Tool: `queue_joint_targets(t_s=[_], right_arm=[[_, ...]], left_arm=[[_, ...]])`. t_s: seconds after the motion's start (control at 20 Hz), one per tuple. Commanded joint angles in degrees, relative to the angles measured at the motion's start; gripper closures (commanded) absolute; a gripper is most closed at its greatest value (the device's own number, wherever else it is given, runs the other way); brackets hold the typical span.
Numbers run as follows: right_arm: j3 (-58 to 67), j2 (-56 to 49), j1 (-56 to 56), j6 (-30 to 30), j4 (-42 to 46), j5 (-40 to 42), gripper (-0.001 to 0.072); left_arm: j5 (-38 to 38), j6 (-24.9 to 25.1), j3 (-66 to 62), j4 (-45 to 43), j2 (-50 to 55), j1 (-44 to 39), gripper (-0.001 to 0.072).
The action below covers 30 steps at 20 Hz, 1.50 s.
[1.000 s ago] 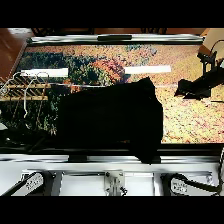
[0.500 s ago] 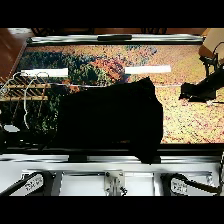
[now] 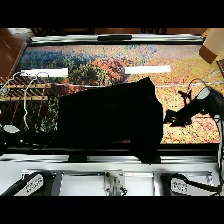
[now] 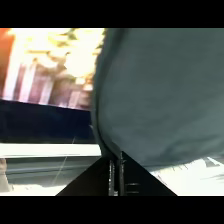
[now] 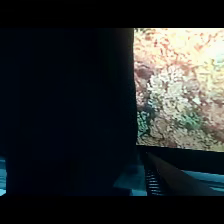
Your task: Fold the shirts.
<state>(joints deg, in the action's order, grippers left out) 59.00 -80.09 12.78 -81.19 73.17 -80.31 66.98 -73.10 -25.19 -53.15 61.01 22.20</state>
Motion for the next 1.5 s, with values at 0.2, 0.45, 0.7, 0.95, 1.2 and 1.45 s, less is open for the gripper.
queue_joint_targets(t_s=[0.2, 0.45, 0.7, 0.95, 1.2, 1.45], right_arm=[[-5.68, -5.97, -1.53, 2.03, -2.4, 7.43, 0.022], [-5.29, -3.37, -6.97, 0.98, -0.04, 13.73, 0.0641], [9.44, 14.86, -9.42, 8.72, -0.98, 14.43, 0.0642], [35.26, 36.04, -9.38, 11.21, -0.59, 34.45, 0.0642], [41.77, 47.63, -9.38, 6.19, 0.55, 32.44, 0.0642], [41.75, 50.56, -9.38, -0.5, 10.23, 19.82, 0.0642]], left_arm=[[0.28, 0.66, -0.09, 0.46, -6.25, 0.04, 0.0673], [2.56, 3.1, -4.66, -0.07, -6.56, 0.04, 0.0673], [4.13, 2.38, -30.36, -3.32, -14.8, 0.0, 0.0674], [-17.25, 0.79, -67.95, -3.43, -26.8, 0.04, 0.0674], [-12.55, -11.5, -80.46, -10.01, -32.33, 0.04, 0.0674], [1.03, -13.33, -80.21, -16.17, -33.86, 0.04, 0.0674]])
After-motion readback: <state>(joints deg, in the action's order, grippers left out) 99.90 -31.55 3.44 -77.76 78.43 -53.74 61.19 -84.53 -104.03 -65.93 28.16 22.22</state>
